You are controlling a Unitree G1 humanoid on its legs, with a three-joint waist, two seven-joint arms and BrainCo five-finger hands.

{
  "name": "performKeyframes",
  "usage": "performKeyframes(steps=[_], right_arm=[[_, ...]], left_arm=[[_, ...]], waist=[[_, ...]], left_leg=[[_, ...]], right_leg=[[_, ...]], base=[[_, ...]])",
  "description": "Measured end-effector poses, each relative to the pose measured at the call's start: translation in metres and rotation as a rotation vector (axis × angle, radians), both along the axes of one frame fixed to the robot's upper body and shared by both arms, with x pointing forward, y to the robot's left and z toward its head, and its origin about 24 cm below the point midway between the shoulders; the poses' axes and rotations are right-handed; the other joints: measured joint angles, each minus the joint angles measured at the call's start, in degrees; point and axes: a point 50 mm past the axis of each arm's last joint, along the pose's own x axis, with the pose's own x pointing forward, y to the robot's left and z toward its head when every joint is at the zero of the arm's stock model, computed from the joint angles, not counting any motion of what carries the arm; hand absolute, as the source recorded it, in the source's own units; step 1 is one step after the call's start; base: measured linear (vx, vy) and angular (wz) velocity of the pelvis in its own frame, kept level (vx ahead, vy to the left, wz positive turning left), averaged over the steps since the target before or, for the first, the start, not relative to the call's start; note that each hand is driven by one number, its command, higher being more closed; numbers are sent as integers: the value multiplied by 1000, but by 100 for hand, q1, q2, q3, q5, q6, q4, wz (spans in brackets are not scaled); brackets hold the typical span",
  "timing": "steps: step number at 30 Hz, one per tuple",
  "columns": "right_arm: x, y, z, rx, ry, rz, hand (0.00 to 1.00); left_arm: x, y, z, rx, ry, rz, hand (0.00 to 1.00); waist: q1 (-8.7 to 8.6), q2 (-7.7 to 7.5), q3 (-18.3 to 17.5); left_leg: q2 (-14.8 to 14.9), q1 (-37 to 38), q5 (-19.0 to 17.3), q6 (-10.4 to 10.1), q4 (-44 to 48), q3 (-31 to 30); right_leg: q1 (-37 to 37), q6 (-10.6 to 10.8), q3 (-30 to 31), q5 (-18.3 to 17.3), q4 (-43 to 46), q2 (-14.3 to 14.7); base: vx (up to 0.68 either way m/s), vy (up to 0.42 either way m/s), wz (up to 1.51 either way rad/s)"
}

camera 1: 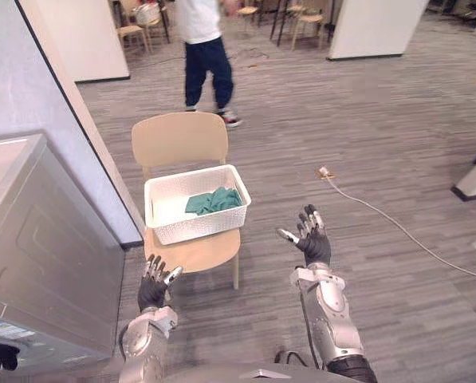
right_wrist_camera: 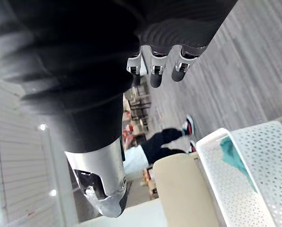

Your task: Pick up the laundry basket with both hands and put the clothes into the washing machine.

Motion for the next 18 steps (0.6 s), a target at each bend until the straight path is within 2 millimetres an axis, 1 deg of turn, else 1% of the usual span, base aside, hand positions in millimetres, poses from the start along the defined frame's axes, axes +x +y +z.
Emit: performKeyframes(steps=[1,2,3,4,5,6,7,8,9,10,11,12,13,14,15,16,17,18], right_arm=[[1,0,1,-6,-4,3,0],[1,-1,2,-10,-6,1,0],[1,-3,2,-11,-7,-8,0],[1,-6,4,-15,-16,-21,0],[1,-8,6,-28,-22,-30,0],[1,-14,10,-54,-39,-49,0],[1,-19,14,-64,-55,-72,0],[1,-22,14,-77,-55,-83,0],[0,-28,14,-96,-52,-119,0],[0,-32,15,-98,-52,-138,0],[0,-34,16,-99,-54,-148,0],[2,-38,18,-132,-58,-169,0],[5,-41,22,-171,-67,-179,0],[7,-41,24,-189,-71,-180,0],[10,-38,22,-190,-56,-188,0],[11,-32,21,-198,-52,-179,0],[12,-28,21,-209,-54,-166,0],[17,-19,24,-234,-58,-137,0]], left_arm=[[-2,-1,-1,-6,8,7,0],[-3,-3,-2,-13,13,1,0],[-2,-3,-2,-14,10,-4,0],[-1,-3,-1,-15,5,-8,0],[0,-4,0,-16,0,-12,0],[2,-5,1,-19,-12,-24,0],[5,-7,2,-21,-21,-36,0],[6,-9,3,-23,-27,-44,0],[10,-12,5,-29,-46,-67,0],[12,-12,6,-30,-55,-72,0],[13,-12,7,-30,-58,-74,0],[14,-12,7,-29,-61,-74,0],[13,-11,7,-28,-58,-71,0],[12,-11,6,-27,-55,-70,0],[11,-9,4,-20,-41,-76,0],[9,-1,4,8,-36,-83,0],[9,1,3,15,-31,-86,0],[7,4,1,23,-15,-89,0]], waist=[[42,27,14],[134,3,59],[128,-70,94],[101,-155,108],[91,-174,110],[85,-185,112],[78,-187,112],[81,-199,119],[74,-244,149],[79,-288,175],[91,-317,194],[105,-336,207],[135,-307,196],[162,-264,194],[213,-358,195],[226,-596,187],[235,-678,223],[250,-775,317]], left_leg=[[156,-172,336,120,356,69],[362,-462,460,146,1127,263],[408,-642,400,218,1613,545],[413,-850,292,235,1977,1011],[413,-926,237,218,2009,1224],[392,-1033,95,131,1834,1619],[301,-1099,-22,1,1366,1905],[220,-1102,-86,-90,1028,2005],[-58,-1086,-187,-294,47,2158],[-264,-1087,-165,-343,-553,2214],[-400,-1088,-121,-406,-937,2265],[-670,-1078,96,-526,-1752,2287],[-817,-942,513,-549,-2535,2277],[-804,-844,855,-478,-2776,2275],[-913,-763,1059,-247,-2664,2316],[-1030,-811,739,-223,-2418,2371],[-1065,-824,545,-165,-2257,2393],[-1105,-803,305,-122,-2052,2453]], right_leg=[[169,-72,-92,-6,-110,100],[500,-145,-256,-7,-339,199],[739,-174,-327,-24,-516,212],[1025,-182,-486,-14,-806,202],[1127,-181,-576,0,-940,202],[1267,-167,-740,26,-1153,200],[1339,-151,-924,45,-1300,177],[1358,-147,-1019,50,-1348,147],[1444,-117,-1261,69,-1452,52],[1465,-95,-1390,80,-1485,-53],[1473,-78,-1430,90,-1501,-132],[1506,0,-1492,127,-1565,-257],[1604,210,-1478,152,-1685,-291],[1676,359,-1426,135,-1748,-252],[1833,535,-1349,90,-1822,-373],[1838,646,-1331,-34,-1733,-567],[1785,672,-1295,-158,-1489,-679],[1331,527,-1025,-443,-413,-1013]], base=[[320,-383,18],[315,-306,23],[356,-326,47],[281,-245,54],[252,-196,66],[232,-132,76],[226,-98,80],[287,-46,101],[247,-6,93],[286,35,91],[213,112,67],[263,197,49],[230,212,30],[241,221,0],[235,219,-8],[223,208,-6],[206,212,-15],[147,177,-18]])
